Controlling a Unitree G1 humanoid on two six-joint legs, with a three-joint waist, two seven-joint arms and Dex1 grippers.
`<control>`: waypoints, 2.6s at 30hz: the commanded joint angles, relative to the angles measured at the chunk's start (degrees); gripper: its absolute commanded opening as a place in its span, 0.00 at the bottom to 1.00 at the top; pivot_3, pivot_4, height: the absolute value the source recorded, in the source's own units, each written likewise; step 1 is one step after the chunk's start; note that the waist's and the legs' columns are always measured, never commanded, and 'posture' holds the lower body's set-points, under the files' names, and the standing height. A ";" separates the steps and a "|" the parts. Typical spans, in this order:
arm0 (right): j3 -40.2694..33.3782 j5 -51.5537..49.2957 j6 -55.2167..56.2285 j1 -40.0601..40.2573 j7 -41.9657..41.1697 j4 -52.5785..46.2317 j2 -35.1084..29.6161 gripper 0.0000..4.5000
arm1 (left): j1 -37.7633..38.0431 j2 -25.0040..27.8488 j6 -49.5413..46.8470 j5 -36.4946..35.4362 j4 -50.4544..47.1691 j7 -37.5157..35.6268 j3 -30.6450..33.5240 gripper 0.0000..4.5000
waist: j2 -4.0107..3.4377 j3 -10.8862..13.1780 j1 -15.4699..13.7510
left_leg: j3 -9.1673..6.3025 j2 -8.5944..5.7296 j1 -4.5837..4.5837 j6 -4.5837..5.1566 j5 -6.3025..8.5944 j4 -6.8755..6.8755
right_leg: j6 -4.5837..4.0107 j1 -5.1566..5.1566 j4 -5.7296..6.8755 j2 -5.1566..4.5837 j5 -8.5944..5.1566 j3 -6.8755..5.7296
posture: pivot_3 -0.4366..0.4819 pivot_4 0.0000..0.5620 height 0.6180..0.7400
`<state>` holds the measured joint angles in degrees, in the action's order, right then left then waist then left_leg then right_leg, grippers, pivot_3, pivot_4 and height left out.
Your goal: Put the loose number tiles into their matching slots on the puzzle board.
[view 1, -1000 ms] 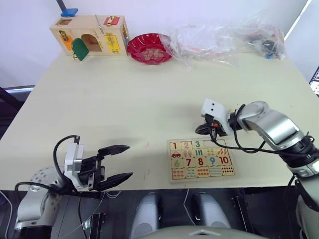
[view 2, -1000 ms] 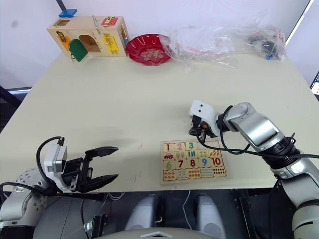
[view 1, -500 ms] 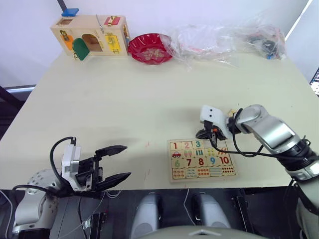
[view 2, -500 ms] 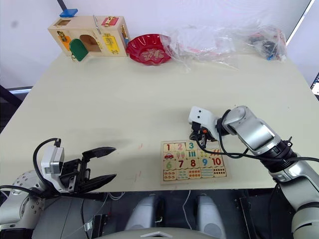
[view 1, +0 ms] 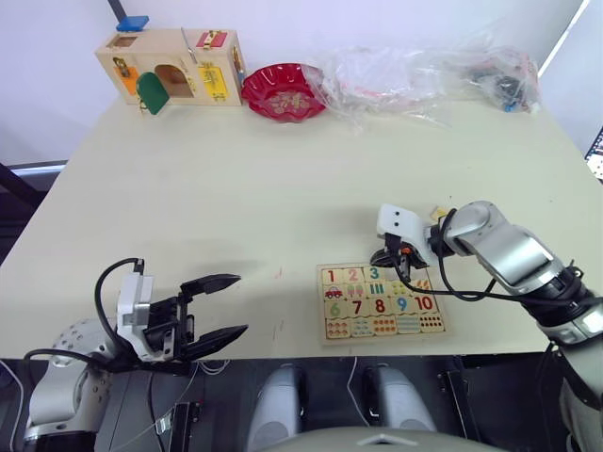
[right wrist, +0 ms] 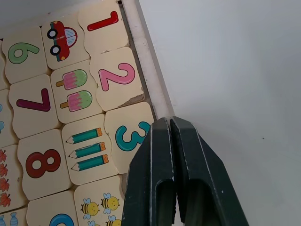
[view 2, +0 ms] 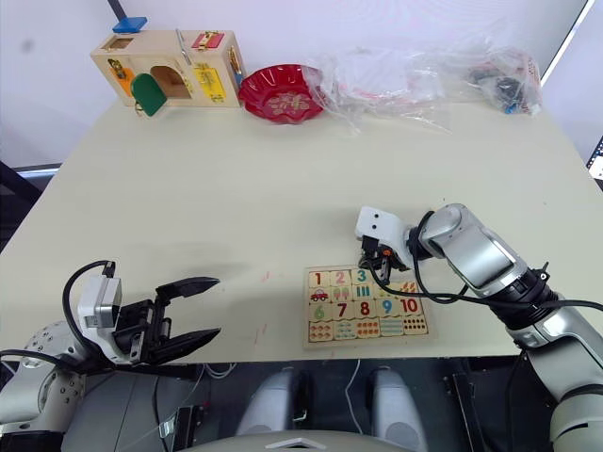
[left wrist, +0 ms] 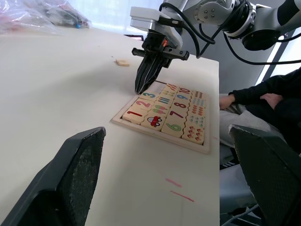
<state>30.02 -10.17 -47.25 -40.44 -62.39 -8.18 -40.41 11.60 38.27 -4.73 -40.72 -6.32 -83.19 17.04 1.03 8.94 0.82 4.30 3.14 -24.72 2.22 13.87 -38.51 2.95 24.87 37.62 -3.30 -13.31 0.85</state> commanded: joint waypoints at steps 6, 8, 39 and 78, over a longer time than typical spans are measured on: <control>-0.98 0.24 0.39 0.64 -1.07 -2.36 -0.18 0.02 | 0.57 -0.21 0.54 -0.78 -2.15 0.36 1.08 1.00 | 0.00 0.00 -0.01 | 0.00 0.00 0.00 0.00 0.00 0.00 | 0.00 0.00 0.00 0.00 0.00 0.00 | 0.48 0.27 1.00; -2.96 -0.52 0.55 0.89 -0.43 -2.85 0.07 0.02 | 0.82 -0.28 0.63 -0.77 -2.27 0.51 1.14 1.00 | 0.00 0.00 -0.01 | 0.00 0.00 0.00 0.00 0.00 0.00 | 0.00 0.00 0.00 0.00 0.00 0.00 | 0.48 0.27 1.00; -59.66 -19.12 29.45 53.25 -2.84 -3.51 -4.70 0.99 | 2.60 -2.86 4.41 0.57 4.42 1.93 2.71 1.00 | 0.11 -0.07 -0.14 | -0.02 0.04 0.37 0.00 0.00 -0.06 | 0.00 -0.37 -0.02 0.17 -0.01 0.15 | 0.48 0.27 1.00; -34.62 -7.53 20.69 12.72 5.89 22.41 -9.32 0.99 | -4.19 -1.59 1.70 -1.15 3.29 -1.00 1.19 1.00 | 0.11 -0.05 0.02 | 0.15 0.03 0.58 0.00 0.00 0.02 | -0.02 -0.49 -0.03 0.18 0.00 0.33 | 0.48 0.27 1.00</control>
<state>-4.95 -18.82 -28.23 -26.05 -55.91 12.56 -49.89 7.31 36.10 -3.02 -40.72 -1.24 -83.71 17.45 1.14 8.89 0.84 4.45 3.17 -24.14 2.22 13.88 -38.48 2.93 24.38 37.60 -3.11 -13.32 1.18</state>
